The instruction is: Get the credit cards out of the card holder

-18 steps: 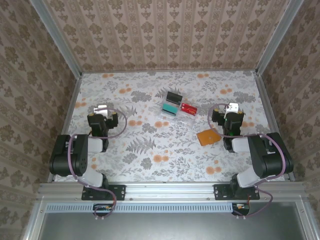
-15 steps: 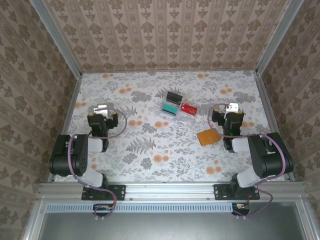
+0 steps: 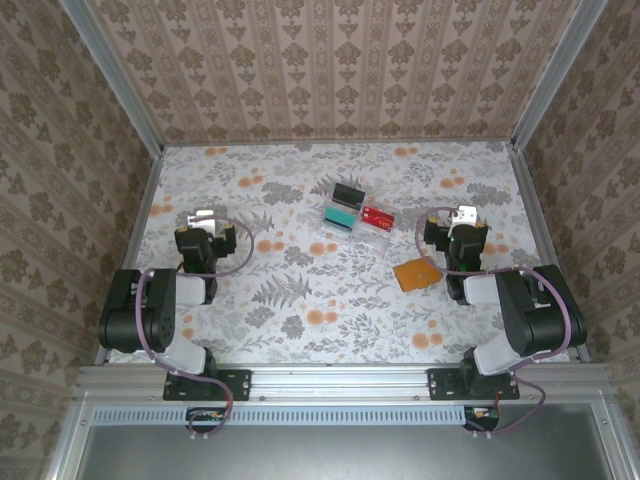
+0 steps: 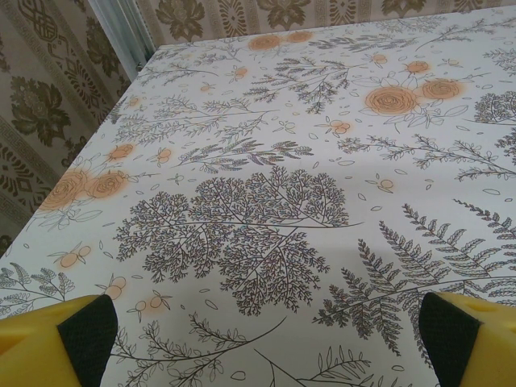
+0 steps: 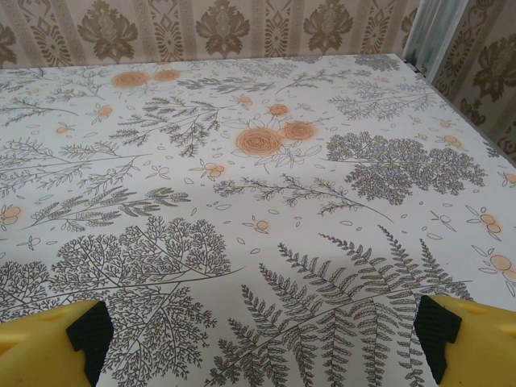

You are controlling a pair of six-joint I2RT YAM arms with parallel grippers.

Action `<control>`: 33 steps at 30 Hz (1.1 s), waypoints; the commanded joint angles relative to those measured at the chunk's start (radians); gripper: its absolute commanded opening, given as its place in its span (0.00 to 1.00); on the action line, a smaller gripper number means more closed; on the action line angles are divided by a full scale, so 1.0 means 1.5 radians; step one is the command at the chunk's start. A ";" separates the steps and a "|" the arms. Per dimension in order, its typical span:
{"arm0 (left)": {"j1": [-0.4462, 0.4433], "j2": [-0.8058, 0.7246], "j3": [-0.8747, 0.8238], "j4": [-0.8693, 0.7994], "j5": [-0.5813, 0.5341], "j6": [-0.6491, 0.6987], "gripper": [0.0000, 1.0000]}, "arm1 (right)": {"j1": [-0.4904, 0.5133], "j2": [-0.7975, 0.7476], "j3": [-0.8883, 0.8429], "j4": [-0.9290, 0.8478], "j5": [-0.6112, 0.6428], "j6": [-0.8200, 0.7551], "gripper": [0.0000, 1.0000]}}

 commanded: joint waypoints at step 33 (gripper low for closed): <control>-0.014 -0.392 0.196 -0.735 0.122 -0.304 1.00 | 0.025 -0.339 0.276 -0.873 -0.043 0.344 1.00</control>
